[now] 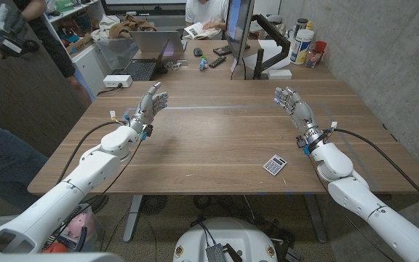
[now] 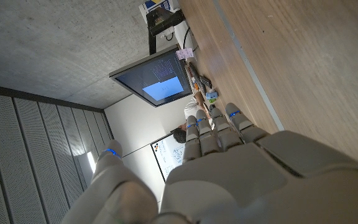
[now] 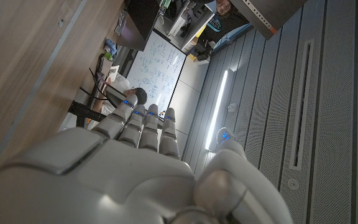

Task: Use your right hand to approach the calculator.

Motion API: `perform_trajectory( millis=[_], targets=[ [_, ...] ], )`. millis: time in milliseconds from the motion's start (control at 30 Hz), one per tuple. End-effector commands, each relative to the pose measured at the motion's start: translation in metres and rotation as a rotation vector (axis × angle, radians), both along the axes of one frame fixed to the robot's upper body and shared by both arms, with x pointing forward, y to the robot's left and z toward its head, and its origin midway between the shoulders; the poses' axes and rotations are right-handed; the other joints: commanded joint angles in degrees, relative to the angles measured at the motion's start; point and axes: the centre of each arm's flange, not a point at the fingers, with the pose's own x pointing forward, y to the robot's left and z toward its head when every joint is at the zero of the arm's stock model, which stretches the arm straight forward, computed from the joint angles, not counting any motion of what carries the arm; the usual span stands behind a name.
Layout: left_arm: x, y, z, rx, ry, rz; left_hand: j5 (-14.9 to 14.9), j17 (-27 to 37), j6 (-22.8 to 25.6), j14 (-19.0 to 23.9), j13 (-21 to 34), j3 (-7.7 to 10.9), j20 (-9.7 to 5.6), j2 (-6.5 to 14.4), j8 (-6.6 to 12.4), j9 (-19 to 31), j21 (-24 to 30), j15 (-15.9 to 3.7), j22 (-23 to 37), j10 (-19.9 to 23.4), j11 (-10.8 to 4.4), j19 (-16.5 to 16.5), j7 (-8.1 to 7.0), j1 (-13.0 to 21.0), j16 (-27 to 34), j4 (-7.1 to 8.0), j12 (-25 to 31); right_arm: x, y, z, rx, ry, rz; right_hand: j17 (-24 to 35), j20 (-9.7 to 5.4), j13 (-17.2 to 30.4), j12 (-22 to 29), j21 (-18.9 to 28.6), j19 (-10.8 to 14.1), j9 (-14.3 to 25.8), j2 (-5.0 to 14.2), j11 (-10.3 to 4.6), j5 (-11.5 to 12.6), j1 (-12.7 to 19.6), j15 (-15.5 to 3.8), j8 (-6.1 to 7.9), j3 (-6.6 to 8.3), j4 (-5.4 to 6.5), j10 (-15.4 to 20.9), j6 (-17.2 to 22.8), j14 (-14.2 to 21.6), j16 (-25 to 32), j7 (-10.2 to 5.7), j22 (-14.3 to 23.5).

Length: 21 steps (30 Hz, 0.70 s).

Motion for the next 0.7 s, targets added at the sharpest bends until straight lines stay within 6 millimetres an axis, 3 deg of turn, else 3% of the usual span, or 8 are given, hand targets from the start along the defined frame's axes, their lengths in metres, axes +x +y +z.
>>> perform_trajectory(
  millis=[33,700],
  targets=[
    [-0.0016,-0.0013,0.0012,0.007,-0.007,-0.009,0.6,0.2,0.5,0.4,0.1,-0.17,-2.5,0.1,-0.29,0.1,-0.1,-0.46,0.2,0.3,0.27,0.5,0.27,0.5,-0.2,0.09,-0.2,-0.0047,0.0003,-0.0009,-0.011,-0.019,-0.01,0.2,-1.91,0.3,-0.4,-0.1,0.2,0.2,-0.29,-0.4,0.3,0.6,-0.07,-0.31,0.05,-0.39,0.2,0.0,0.4,0.0,-0.43,0.3],
    [-0.0034,-0.001,0.0046,0.029,0.001,0.001,0.7,0.2,0.7,0.4,0.1,-0.41,-1.78,0.1,-0.35,0.2,-0.6,-0.58,0.2,0.3,0.01,0.6,0.1,0.6,-0.2,0.14,-0.2,-0.0146,-0.0029,-0.0023,-0.038,-0.061,-0.055,0.2,-2.01,0.3,-0.7,-0.1,0.3,0.2,-0.12,-0.56,0.3,1.3,-0.15,-0.64,0.17,-0.69,-0.3,-0.5,0.4,-0.1,-0.68,0.2]
  ],
)
